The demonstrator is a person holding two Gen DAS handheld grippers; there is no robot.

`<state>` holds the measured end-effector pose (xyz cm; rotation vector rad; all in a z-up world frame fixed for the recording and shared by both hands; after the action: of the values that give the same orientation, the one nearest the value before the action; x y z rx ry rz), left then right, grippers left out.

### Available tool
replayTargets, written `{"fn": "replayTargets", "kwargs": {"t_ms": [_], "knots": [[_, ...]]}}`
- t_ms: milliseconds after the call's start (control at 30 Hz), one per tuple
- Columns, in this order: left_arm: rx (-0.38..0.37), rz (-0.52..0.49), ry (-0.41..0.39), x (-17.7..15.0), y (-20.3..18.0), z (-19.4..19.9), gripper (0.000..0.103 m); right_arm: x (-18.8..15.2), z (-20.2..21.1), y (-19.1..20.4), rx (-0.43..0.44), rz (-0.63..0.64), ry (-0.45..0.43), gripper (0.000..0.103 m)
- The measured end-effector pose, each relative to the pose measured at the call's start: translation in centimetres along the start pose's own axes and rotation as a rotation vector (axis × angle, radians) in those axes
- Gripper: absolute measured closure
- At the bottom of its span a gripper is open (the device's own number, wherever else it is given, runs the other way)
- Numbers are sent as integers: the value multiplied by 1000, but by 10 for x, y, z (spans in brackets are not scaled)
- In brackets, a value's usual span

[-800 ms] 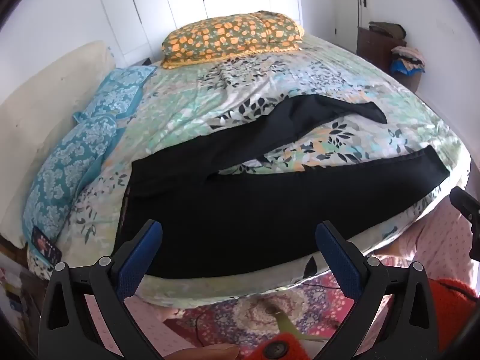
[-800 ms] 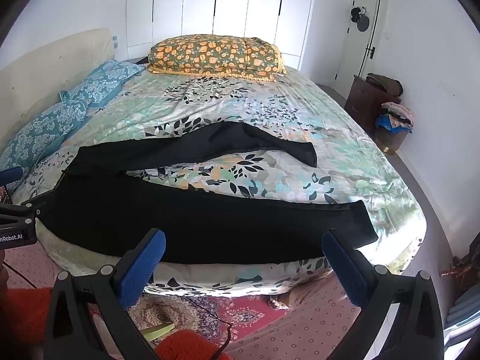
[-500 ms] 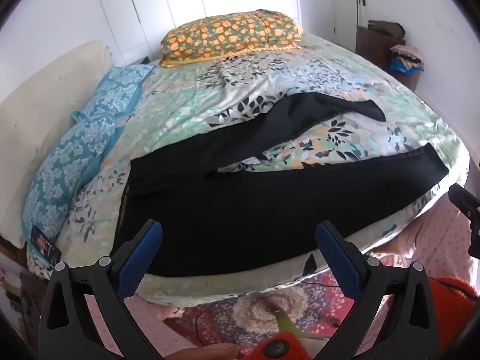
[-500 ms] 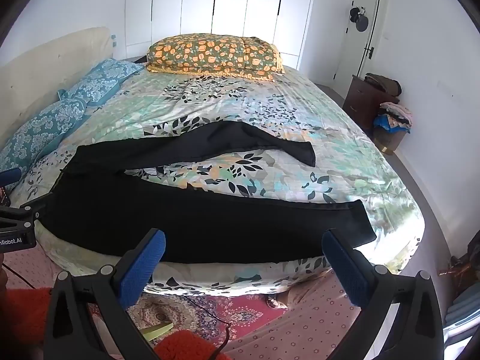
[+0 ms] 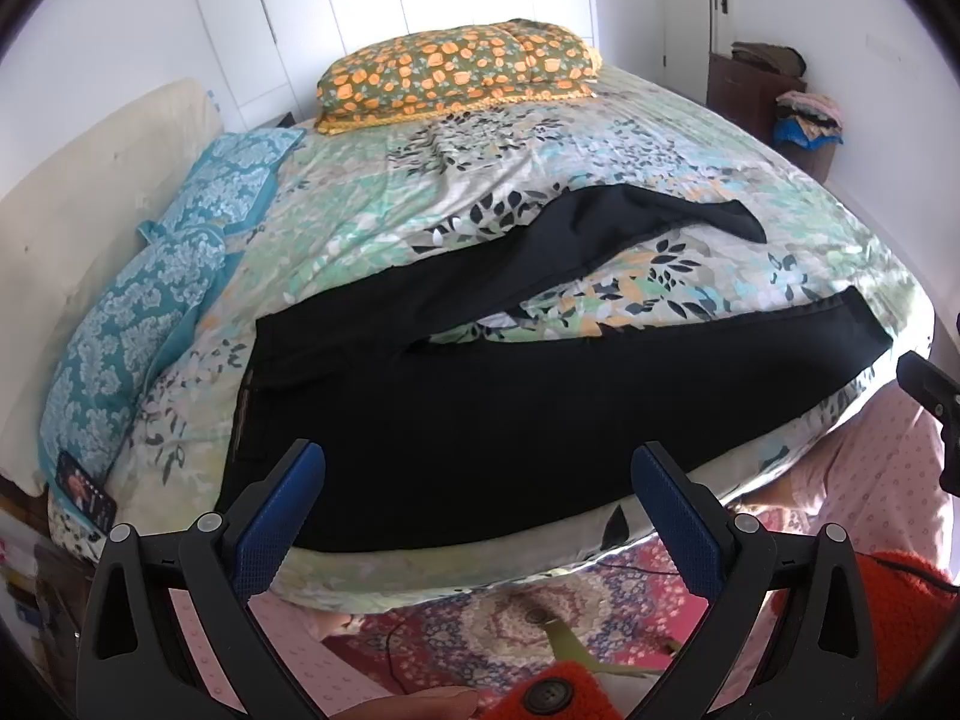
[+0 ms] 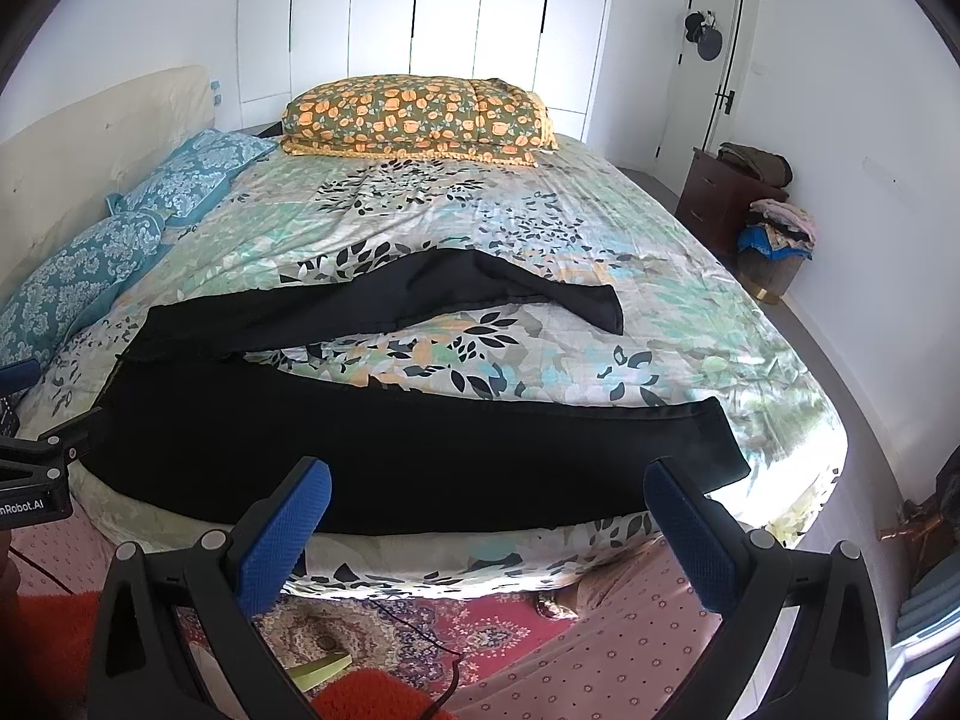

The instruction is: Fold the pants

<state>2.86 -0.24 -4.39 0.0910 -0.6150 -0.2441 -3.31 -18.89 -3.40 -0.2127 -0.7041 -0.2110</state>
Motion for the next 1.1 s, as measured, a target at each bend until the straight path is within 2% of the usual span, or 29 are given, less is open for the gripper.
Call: {"fn": "replayTargets", "kwargs": {"t_ms": [667,1100], "knots": [[-9,45,24,-3,7,-6,1,-1,-6,-13,-139,-4,32,0],[-10,35,40,-1,6,-10,1,1,-11,-16,-150,-8,36,0]]}}
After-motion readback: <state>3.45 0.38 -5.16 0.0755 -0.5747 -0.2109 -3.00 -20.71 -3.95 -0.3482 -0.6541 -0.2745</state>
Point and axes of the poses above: each gripper's, at about its wrist camera, not at the fingertips, and z roughly against the way its jaws point, y to its left, x to its top, the point moved 5 cm from there along -z, roughly the way its jaws point, and after that the axes turned 4 degrees about y, right-handed, at the moved point
